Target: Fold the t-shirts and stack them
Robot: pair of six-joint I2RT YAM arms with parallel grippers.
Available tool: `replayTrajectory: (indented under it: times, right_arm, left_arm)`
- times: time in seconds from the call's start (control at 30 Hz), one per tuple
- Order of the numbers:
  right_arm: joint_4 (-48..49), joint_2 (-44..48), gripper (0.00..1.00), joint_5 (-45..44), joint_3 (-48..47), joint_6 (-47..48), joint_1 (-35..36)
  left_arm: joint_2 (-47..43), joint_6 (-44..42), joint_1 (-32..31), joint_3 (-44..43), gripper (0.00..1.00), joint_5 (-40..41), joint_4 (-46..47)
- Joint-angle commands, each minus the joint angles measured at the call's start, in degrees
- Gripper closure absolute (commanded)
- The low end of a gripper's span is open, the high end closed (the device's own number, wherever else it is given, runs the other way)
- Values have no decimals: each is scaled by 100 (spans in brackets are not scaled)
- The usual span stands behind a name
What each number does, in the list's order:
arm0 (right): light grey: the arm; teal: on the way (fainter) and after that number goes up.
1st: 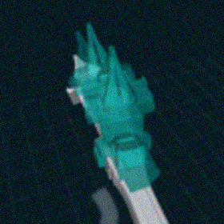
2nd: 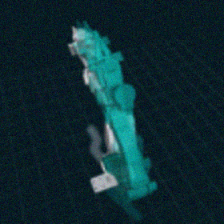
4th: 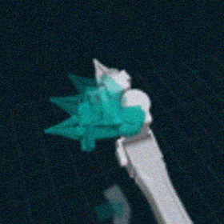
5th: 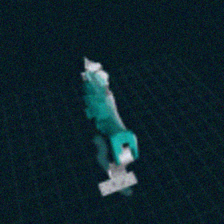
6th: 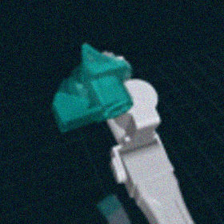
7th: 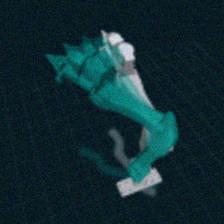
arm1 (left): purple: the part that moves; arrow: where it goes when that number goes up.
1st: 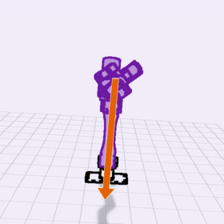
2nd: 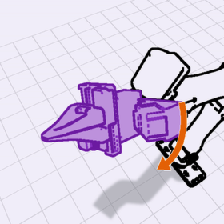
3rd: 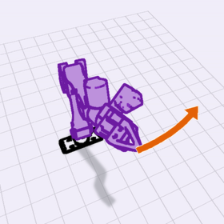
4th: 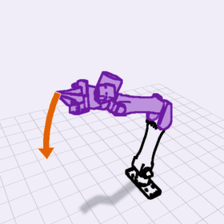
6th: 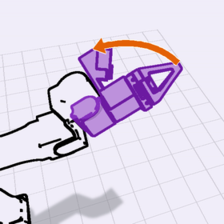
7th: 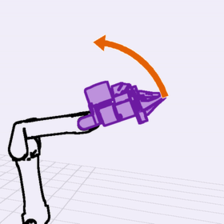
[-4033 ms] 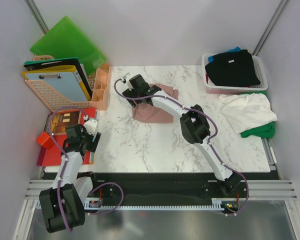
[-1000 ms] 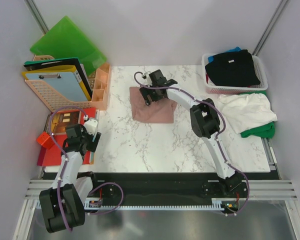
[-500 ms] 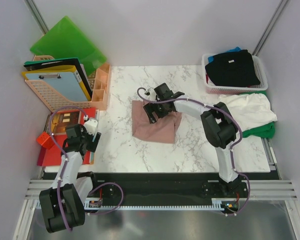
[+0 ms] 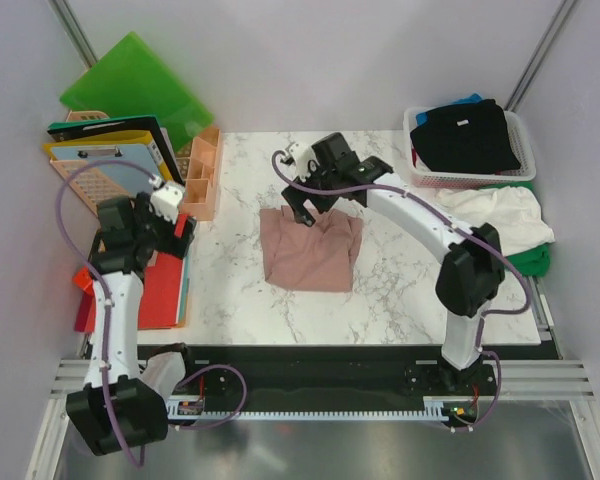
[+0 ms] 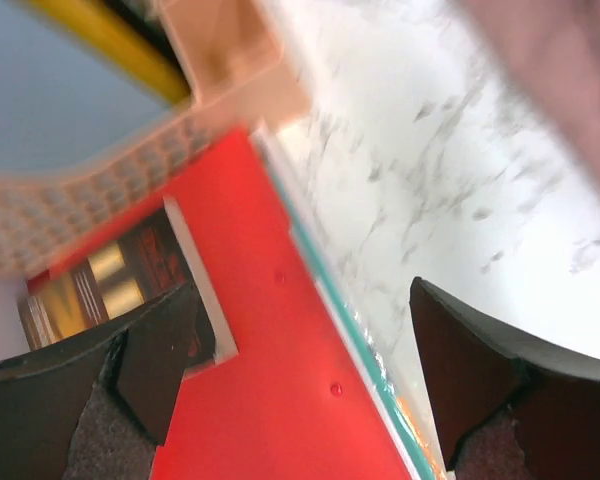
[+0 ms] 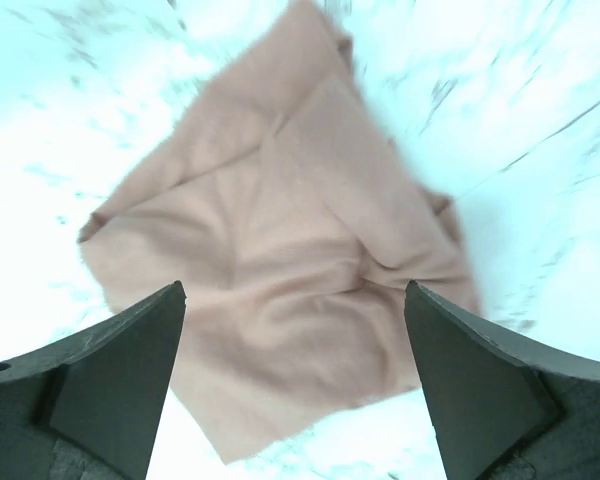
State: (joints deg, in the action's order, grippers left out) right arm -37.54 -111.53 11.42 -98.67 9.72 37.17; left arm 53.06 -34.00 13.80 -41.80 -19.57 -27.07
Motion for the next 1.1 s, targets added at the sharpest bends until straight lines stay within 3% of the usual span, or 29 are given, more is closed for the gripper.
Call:
replayTrajectory:
  times: [0.0,0.1,0.17,0.2,0.27,0.3,0.37,0.5,0.77,1.07]
  right_arm:
    - [-1130,911,2,406,-443,750,1]
    - [-1195,1429,2,-174,232,874,1]
    - [-1133,1677,2,-516,883,883,1]
    - [-1002,1913,2,-614,1094,822,1]
    - [-914,2108,2,-720,1543,743,1]
    - [-774,2274,2,-755,1675,664,10]
    - [-729,2415,2,-650,1886,689,1]
    - [-518,2416,2,-352,1957,663,1]
    - [342,1829,2,-149,2133,470,1]
    - [844,782,2,-70,1931,110,1]
  left_arm:
    - [660,-335,-79,-1693,5,-2021,-1438]
    - [1329,-144,-612,-2367,0,-2332,-1995]
    - [1592,-2,-1096,-2429,0,-1868,-1917]
    - [1663,181,-1769,-2403,0,-1605,-1672]
    - [1760,454,-2467,-2246,0,-665,-1259]
    - [1943,603,-3044,-2219,0,-479,-996]
    - [2199,788,-3522,-2262,0,-275,-722]
    - [2945,1176,-3595,-2560,0,-398,-413]
    - [3579,1246,-3586,-2798,0,-398,-9]
    - [4818,1835,-3630,-3800,0,-1707,-35]
